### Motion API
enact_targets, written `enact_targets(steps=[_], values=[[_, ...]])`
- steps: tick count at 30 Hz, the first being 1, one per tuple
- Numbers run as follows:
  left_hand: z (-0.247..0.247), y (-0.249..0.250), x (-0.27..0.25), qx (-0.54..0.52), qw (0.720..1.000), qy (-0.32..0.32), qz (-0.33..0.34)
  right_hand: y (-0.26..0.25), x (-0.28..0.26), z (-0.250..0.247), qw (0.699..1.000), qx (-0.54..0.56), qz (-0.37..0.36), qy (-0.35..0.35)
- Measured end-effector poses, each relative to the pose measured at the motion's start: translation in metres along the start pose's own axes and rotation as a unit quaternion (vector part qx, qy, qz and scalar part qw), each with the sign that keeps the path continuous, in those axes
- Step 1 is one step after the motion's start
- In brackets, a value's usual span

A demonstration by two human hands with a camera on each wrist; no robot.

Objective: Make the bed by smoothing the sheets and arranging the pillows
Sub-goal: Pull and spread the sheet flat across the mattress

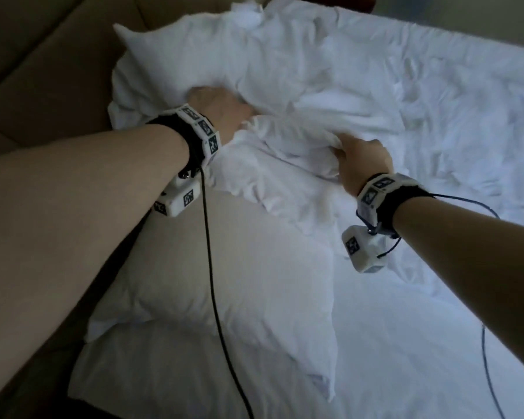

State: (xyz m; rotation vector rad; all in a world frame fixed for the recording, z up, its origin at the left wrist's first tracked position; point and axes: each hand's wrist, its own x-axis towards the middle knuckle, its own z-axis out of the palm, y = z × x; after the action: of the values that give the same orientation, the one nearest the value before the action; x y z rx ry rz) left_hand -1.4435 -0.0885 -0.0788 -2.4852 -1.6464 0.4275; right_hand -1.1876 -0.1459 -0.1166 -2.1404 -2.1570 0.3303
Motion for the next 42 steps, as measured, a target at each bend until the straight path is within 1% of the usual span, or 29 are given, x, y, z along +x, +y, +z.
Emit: enact_targets(steps=[1,2,5,6,8,10,11,12,13,14,15,16,17,18,19,20,22,23,25,28,30,33,35,37,38,39,40,41,42], values=[[-0.015,-0.010,-0.002,-0.018,1.000,-0.003,-0.010,-0.007,0.006,-0.015,1.000,0.007,-0.011,0.011],[-0.032,-0.025,-0.005,-0.036,0.999,0.010,-0.013,-0.016,0.012,-0.032,0.999,0.019,-0.023,0.025],[-0.090,-0.074,-0.008,-0.021,0.994,0.105,0.002,-0.045,0.020,-0.074,0.993,0.048,-0.066,0.081],[-0.107,-0.087,-0.007,-0.010,0.993,0.120,0.002,-0.055,0.018,-0.080,0.991,0.054,-0.075,0.096],[-0.126,-0.101,-0.006,0.003,0.992,0.127,-0.015,-0.071,0.008,-0.075,0.988,0.073,-0.077,0.112],[-0.115,-0.096,-0.011,0.030,0.987,0.157,0.021,-0.078,-0.006,-0.052,0.989,0.083,-0.065,0.099],[-0.098,-0.091,-0.016,0.042,0.985,0.164,0.040,-0.079,-0.015,-0.036,0.993,0.083,-0.054,0.069],[-0.074,-0.083,-0.026,0.035,0.988,0.143,0.037,-0.077,-0.025,-0.019,0.996,0.074,-0.040,0.025],[-0.049,-0.073,-0.039,0.012,0.997,0.078,0.024,-0.075,-0.035,-0.001,0.998,0.055,-0.027,-0.029],[-0.023,-0.062,-0.053,-0.001,1.000,-0.002,0.012,-0.073,-0.046,0.018,0.996,0.035,-0.027,-0.078],[0.001,-0.052,-0.067,-0.008,0.997,-0.071,-0.002,-0.071,-0.055,0.035,0.993,0.023,-0.039,-0.104],[0.019,-0.042,-0.079,-0.007,0.994,-0.110,-0.017,-0.069,-0.061,0.050,0.992,0.020,-0.056,-0.107],[0.034,-0.035,-0.086,-0.011,0.992,-0.124,-0.032,-0.069,-0.064,0.062,0.993,0.020,-0.067,-0.100],[0.045,-0.032,-0.090,-0.021,0.992,-0.116,-0.040,-0.070,-0.066,0.070,0.993,0.020,-0.072,-0.095],[0.051,-0.031,-0.093,-0.040,0.995,-0.086,-0.041,-0.071,-0.067,0.075,0.993,0.016,-0.076,-0.094],[0.055,-0.034,-0.096,-0.059,0.997,-0.038,-0.031,-0.074,-0.068,0.074,0.993,0.004,-0.083,-0.089],[0.058,-0.049,-0.097,-0.049,0.998,0.041,0.020,-0.076,-0.070,0.067,0.993,-0.020,-0.106,-0.057],[0.057,-0.057,-0.096,-0.012,0.997,0.058,0.039,-0.075,-0.070,0.062,0.992,-0.030,-0.118,-0.042],[0.055,-0.071,-0.095,0.053,0.997,0.042,0.041,-0.074,-0.071,0.056,0.991,-0.046,-0.121,-0.041],[0.063,-0.072,-0.090,0.099,0.995,-0.010,0.009,-0.070,-0.070,0.066,0.990,-0.075,-0.082,-0.083],[0.077,-0.061,-0.085,0.101,0.994,-0.031,-0.009,-0.068,-0.066,0.081,0.990,-0.087,-0.076,-0.080],[0.102,-0.046,-0.072,0.072,0.995,-0.052,-0.053,-0.063,-0.060,0.098,0.992,-0.084,-0.073,-0.059],[0.108,-0.038,-0.065,0.026,0.997,-0.033,-0.066,-0.059,-0.055,0.101,0.990,-0.096,-0.086,-0.058],[0.096,-0.035,-0.062,-0.037,0.997,-0.007,-0.070,-0.057,-0.051,0.090,0.987,-0.098,-0.110,-0.064],[0.084,-0.038,-0.062,-0.050,0.995,-0.027,-0.080,-0.056,-0.049,0.077,0.987,-0.092,-0.115,-0.067],[0.069,-0.041,-0.063,-0.055,0.995,-0.042,-0.075,-0.056,-0.049,0.060,0.989,-0.076,-0.113,-0.063],[0.049,-0.047,-0.066,-0.068,0.995,-0.034,-0.062,-0.055,-0.048,0.042,0.992,-0.054,-0.102,-0.047],[0.028,-0.054,-0.067,-0.085,0.995,0.002,-0.047,-0.053,-0.048,0.024,0.996,-0.034,-0.085,-0.020],[0.006,-0.063,-0.070,-0.106,0.992,0.058,-0.031,-0.051,-0.049,0.009,0.998,-0.013,-0.065,0.013]])
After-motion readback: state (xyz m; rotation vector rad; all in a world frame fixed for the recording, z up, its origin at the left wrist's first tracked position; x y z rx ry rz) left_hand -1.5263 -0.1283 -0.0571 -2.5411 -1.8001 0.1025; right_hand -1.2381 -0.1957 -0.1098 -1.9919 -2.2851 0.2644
